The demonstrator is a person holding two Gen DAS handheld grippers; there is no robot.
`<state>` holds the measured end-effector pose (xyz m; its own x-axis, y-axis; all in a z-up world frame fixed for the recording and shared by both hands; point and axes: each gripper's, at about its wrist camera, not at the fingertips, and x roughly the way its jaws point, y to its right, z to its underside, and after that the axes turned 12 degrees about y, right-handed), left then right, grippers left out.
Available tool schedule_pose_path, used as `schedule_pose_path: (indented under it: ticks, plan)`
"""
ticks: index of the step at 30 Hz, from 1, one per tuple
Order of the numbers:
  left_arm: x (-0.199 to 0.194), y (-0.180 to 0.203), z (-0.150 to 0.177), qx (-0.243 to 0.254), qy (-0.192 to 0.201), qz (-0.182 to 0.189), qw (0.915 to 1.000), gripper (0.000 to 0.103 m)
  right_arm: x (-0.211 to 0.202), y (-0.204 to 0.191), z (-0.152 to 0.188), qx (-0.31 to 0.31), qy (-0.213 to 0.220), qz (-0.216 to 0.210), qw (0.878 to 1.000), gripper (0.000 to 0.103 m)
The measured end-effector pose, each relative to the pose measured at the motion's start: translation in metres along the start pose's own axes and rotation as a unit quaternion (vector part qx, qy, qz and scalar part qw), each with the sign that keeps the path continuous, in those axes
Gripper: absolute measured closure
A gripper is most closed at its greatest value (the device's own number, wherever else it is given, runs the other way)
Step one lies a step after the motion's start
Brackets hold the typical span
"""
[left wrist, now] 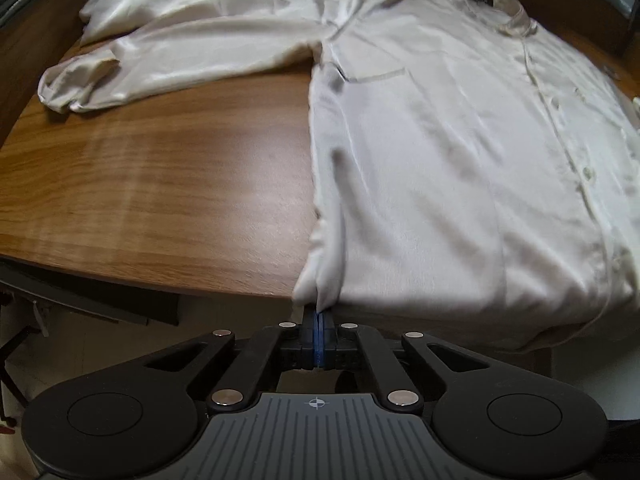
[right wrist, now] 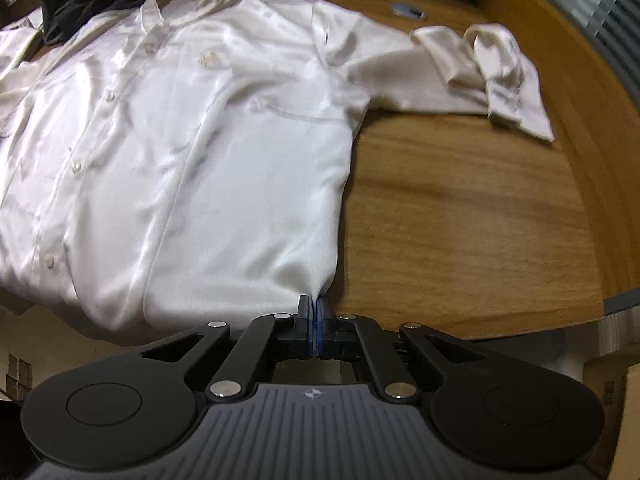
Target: Fold clothes
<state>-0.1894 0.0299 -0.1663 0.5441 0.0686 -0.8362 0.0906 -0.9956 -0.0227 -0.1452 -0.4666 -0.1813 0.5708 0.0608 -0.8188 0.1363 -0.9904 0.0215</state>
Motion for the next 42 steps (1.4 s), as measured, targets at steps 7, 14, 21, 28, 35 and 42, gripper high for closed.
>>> schedule_pose_path:
  ticks: [7, 14, 21, 28, 35, 42]
  plan:
    - [-0.011, -0.031, -0.019, -0.027, -0.030, 0.003, 0.9992, 0.101, -0.009, 0.004, -0.003, 0.006, -0.008, 0.004, 1.000, 0.102]
    - [0.014, -0.021, 0.006, 0.022, -0.071, -0.004, 0.9973, 0.096, -0.012, -0.014, 0.003, -0.029, -0.006, 0.031, 0.999, 0.092]
    - [-0.019, -0.013, -0.015, 0.068, 0.007, 0.042, 0.9967, 0.086, -0.045, -0.057, 0.004, -0.014, 0.045, -0.025, 0.999, 0.091]
    - [-0.020, 0.004, -0.048, 0.191, 0.036, 0.141, 0.9708, 0.070, -0.042, -0.143, 0.029, 0.012, 0.054, -0.098, 0.994, 0.088]
    - [0.010, -0.010, -0.070, 0.243, 0.024, 0.172, 0.9543, 0.070, -0.016, -0.201, 0.045, 0.002, 0.052, -0.133, 0.990, 0.074]
    - [0.014, -0.045, -0.096, 0.209, 0.036, 0.156, 0.9647, 0.070, 0.004, -0.217, 0.051, -0.029, 0.044, -0.152, 0.987, 0.070]
